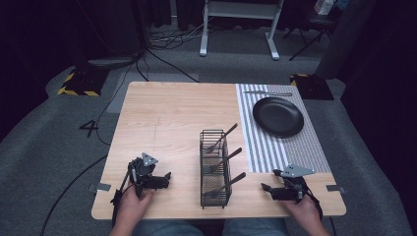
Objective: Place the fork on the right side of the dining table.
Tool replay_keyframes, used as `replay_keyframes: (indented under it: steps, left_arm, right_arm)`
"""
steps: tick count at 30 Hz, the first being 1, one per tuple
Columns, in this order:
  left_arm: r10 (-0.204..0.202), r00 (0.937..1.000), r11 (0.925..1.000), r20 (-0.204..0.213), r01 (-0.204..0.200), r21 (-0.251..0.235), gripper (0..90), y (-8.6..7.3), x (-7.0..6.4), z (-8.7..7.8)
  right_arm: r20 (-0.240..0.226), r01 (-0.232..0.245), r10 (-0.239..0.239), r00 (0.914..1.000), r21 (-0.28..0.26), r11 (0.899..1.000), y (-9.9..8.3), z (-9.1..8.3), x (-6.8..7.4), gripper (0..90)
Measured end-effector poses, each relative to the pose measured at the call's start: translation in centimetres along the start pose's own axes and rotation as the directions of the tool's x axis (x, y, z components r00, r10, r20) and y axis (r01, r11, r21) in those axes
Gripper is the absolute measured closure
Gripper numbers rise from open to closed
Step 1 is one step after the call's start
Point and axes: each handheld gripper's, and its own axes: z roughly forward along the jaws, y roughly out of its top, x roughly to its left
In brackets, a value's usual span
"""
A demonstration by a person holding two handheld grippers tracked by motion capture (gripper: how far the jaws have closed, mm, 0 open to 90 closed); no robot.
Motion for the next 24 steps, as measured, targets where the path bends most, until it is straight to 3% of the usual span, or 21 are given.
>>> replay_keyframes:
  steps: [7,16,24]
  left_arm:
    - [0.003,1.0000,1.0000,0.002,-0.003,-0.001,1.1,0.1,0.0,0.1]
    - [0.002,1.0000,1.0000,0.003,-0.002,-0.001,1.1,0.1,0.0,0.1]
    - [0.008,1.0000,1.0000,0.005,-0.008,0.001,1.1,0.3,0.0,0.2]
  right_arm:
    - [-0.001,-0.004,0.004,1.0000,-0.006,1.000,0.0,-0.1,-0.1,26.9]
    - [-0.036,-0.043,0.044,0.9984,0.017,0.999,0.4,-0.5,-0.1,33.0]
    - [-0.054,-0.041,0.042,0.9976,0.023,0.999,1.7,-2.1,0.4,35.8]
